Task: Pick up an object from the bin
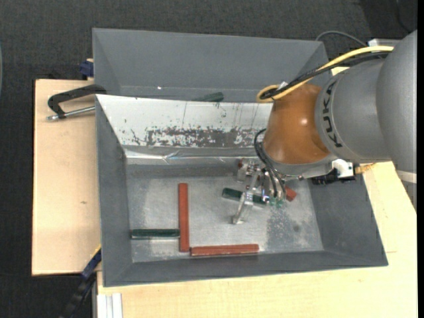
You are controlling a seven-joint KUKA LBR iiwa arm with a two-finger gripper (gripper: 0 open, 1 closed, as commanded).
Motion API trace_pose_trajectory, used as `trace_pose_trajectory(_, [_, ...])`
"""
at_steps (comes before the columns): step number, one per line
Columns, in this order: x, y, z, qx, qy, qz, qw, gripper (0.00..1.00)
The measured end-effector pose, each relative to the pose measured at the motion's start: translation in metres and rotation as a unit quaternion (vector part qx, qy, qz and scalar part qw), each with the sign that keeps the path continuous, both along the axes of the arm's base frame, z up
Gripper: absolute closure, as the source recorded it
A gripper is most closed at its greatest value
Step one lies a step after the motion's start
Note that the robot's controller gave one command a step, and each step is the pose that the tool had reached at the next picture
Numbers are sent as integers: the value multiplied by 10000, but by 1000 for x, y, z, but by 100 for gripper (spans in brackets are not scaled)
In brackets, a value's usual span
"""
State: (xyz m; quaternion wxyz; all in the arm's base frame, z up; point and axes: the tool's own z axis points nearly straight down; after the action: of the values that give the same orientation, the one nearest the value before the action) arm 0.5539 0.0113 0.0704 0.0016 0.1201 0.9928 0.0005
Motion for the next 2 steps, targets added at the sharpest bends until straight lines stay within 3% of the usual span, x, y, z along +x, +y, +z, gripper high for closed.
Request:
trace_pose_trajectory(1, [1,0,1,3,-5,19,10000,100])
trace_pose_trajectory(2, [1,0,1,3,-5,20,10000,100])
